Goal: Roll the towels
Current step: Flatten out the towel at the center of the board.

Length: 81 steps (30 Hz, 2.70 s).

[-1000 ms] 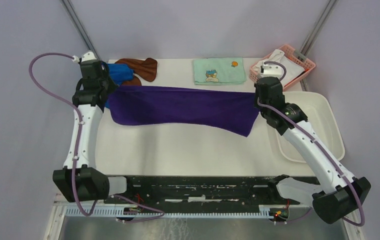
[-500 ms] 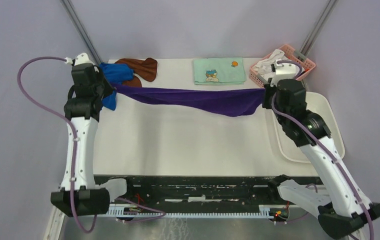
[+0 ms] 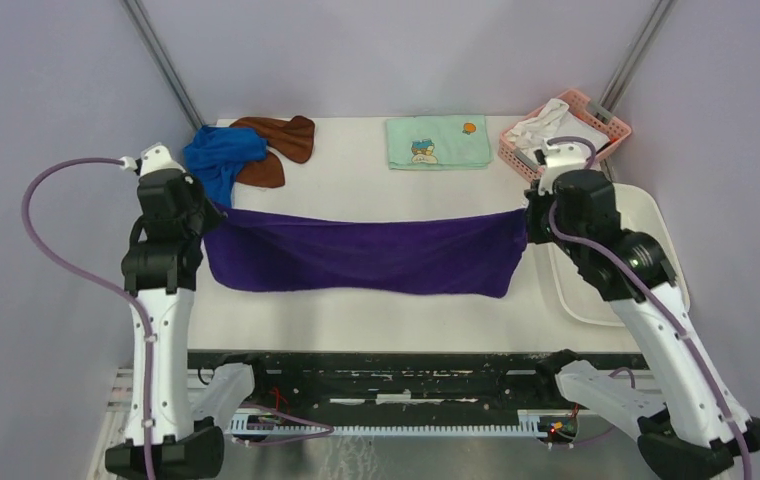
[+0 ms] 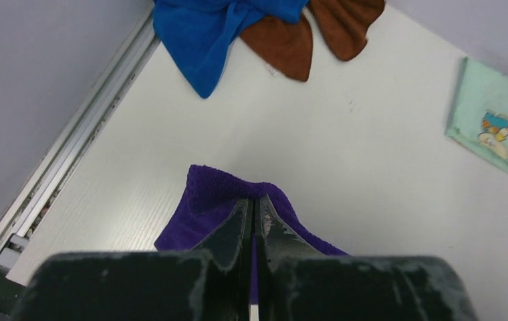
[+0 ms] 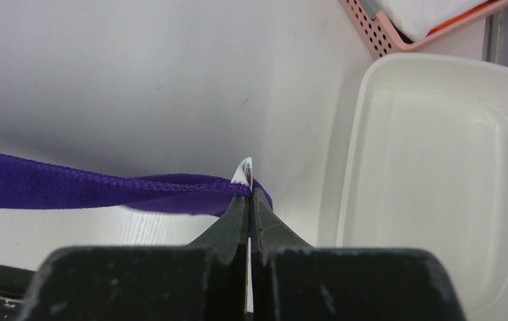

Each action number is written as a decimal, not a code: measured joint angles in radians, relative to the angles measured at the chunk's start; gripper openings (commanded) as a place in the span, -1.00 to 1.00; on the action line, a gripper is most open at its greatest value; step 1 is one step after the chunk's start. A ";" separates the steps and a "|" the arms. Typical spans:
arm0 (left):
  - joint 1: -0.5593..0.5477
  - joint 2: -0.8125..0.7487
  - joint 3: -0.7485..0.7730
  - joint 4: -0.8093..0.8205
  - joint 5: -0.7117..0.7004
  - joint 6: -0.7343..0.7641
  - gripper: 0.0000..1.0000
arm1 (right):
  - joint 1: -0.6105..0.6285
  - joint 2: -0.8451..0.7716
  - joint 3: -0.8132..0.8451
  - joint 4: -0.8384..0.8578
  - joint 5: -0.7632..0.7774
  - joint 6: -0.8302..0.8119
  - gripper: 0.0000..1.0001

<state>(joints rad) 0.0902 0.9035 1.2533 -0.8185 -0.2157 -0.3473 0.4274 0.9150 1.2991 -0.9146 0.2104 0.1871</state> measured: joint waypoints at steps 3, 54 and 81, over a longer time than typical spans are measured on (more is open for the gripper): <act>0.000 0.085 -0.051 0.043 0.000 0.000 -0.87 | 0.000 0.106 0.008 -0.004 0.050 0.025 -0.99; 0.017 0.834 -0.180 0.323 0.217 -0.052 0.51 | -0.196 0.720 -0.362 0.384 -0.229 0.244 0.55; 0.264 0.479 -0.367 0.276 0.175 -0.086 0.08 | -0.220 0.557 -0.497 0.414 -0.294 0.282 0.57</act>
<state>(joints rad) 0.3538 1.3827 0.8860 -0.5423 -0.0410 -0.4335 0.2073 1.4719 0.8024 -0.5003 -0.0834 0.4694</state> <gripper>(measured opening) 0.632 0.790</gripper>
